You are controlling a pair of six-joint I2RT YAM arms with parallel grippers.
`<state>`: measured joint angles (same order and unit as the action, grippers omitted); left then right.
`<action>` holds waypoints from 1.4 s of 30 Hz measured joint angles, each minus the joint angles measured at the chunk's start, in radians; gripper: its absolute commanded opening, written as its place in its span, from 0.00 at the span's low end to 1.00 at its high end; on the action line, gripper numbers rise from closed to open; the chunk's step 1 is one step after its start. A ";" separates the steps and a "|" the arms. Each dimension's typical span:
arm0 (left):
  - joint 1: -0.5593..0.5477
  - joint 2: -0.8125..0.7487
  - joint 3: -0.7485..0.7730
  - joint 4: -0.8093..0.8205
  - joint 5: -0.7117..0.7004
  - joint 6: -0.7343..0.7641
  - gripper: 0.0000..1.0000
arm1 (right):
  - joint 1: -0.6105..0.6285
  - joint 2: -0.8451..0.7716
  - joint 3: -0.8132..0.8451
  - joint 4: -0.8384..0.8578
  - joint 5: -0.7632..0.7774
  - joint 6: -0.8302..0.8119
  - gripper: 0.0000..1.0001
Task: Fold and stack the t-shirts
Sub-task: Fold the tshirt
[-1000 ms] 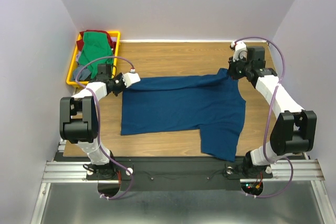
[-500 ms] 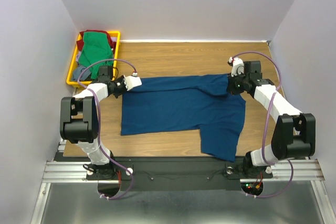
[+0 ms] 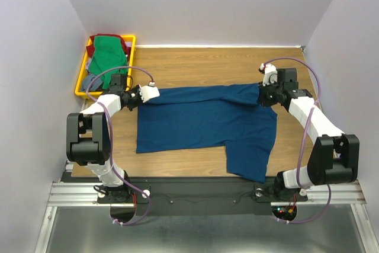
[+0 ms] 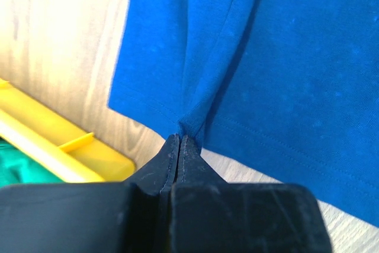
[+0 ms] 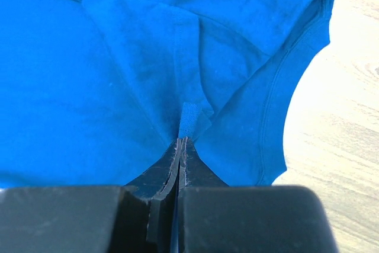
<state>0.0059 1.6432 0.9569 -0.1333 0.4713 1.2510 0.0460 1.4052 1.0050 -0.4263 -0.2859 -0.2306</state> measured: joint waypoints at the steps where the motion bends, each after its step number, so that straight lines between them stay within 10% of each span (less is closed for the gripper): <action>1: 0.000 -0.012 0.000 -0.002 0.001 0.003 0.00 | 0.000 -0.007 0.000 -0.005 -0.004 0.000 0.01; 30: -0.039 -0.001 -0.040 -0.014 -0.045 0.055 0.05 | 0.000 -0.094 -0.037 -0.086 -0.016 -0.037 0.00; 36: -0.039 -0.001 -0.029 -0.061 -0.031 0.079 0.40 | 0.000 -0.071 -0.064 -0.146 -0.087 -0.089 0.62; 42: -0.053 -0.025 0.072 -0.218 0.079 0.084 0.46 | -0.006 -0.044 -0.029 -0.213 -0.127 -0.137 0.61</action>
<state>-0.0475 1.6180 1.0294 -0.3511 0.5499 1.3346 0.0399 1.3613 0.9764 -0.6392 -0.4129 -0.3676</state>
